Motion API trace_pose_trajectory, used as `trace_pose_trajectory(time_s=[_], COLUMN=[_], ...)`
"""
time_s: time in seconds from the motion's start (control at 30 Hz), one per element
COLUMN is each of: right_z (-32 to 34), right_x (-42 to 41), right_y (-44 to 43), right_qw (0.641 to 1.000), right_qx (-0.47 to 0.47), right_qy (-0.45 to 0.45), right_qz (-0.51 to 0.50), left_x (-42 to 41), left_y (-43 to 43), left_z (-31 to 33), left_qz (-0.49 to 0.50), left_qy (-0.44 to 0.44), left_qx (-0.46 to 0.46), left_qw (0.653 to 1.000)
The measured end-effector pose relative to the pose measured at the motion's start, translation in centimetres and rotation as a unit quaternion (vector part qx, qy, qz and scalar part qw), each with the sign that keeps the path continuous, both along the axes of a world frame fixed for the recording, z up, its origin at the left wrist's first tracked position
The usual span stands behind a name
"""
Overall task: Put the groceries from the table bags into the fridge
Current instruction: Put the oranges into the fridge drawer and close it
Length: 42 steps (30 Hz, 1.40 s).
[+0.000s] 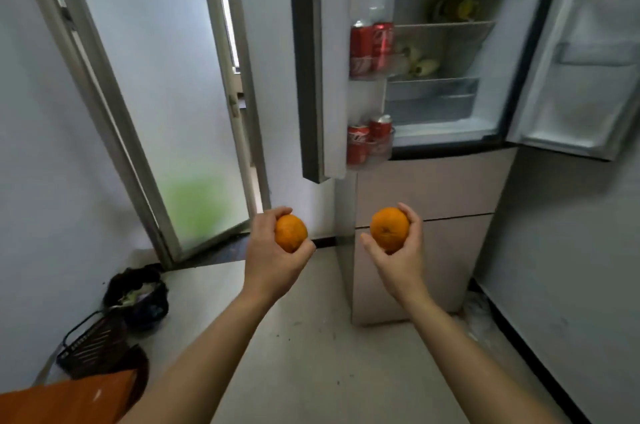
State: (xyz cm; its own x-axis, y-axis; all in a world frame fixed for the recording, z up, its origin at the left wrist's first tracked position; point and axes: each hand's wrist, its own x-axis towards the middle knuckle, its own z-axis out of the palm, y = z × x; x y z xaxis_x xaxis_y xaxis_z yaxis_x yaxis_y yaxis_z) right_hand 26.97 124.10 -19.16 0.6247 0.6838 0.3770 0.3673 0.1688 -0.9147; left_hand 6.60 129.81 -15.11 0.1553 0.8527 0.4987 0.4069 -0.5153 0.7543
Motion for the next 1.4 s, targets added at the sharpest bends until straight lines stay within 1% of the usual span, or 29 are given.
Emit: trace_pose_trajectory(time_s=[0.17, 0.33, 0.47, 0.63, 0.7, 0.8, 0.9, 1.1, 1.2, 1.27, 1.4], right_z=[0.8, 1.9, 2.0, 2.8, 3.6, 5.7, 7.7, 8.9, 8.6, 8.4, 8.5], right_x=[12.9, 21.1, 26.3, 33.4, 36.4, 40.8, 44.7, 51.1, 54.3, 56.6, 61.3], right_y=[-1.9, -0.9, 1.7, 8.4, 11.8, 16.9, 21.7, 30.0, 34.8, 38.2, 45.2], right_qw=[0.998, 0.996, 0.995, 0.993, 0.992, 0.993, 0.991, 0.991, 0.989, 0.985, 0.973], right_qx=[-0.031, -0.024, -0.013, -0.014, -0.012, -0.019, -0.024, -0.038, -0.048, -0.063, -0.074], right_qy=[-0.007, -0.003, 0.003, -0.013, -0.025, -0.033, -0.06, -0.073, -0.109, -0.145, -0.221], right_qz=[-0.06, -0.081, -0.103, -0.114, -0.121, -0.115, -0.114, -0.106, -0.091, -0.073, -0.004], left_x=[12.6, 21.0, 26.9, 35.2, 38.6, 43.6, 48.1, 55.7, 58.6, 59.9, 61.5], left_y=[-0.1, 2.1, 5.3, 11.9, 15.5, 21.0, 26.3, 34.8, 39.0, 42.1, 48.0], left_z=[0.4, 1.2, 1.1, 1.6, 2.1, 3.3, 4.7, 6.0, 5.8, 5.4, 5.6], left_qz=[-0.062, -0.094, -0.1, -0.118, -0.124, -0.127, -0.132, -0.091, -0.069, -0.047, 0.016], left_qy=[0.046, 0.075, 0.068, 0.041, 0.043, 0.049, 0.051, 0.047, 0.095, 0.141, 0.258], left_qx=[0.025, 0.045, 0.03, 0.001, -0.006, 0.001, 0.01, 0.006, 0.032, 0.065, 0.149], left_qw=[0.997, 0.992, 0.992, 0.992, 0.991, 0.991, 0.99, 0.995, 0.993, 0.987, 0.954])
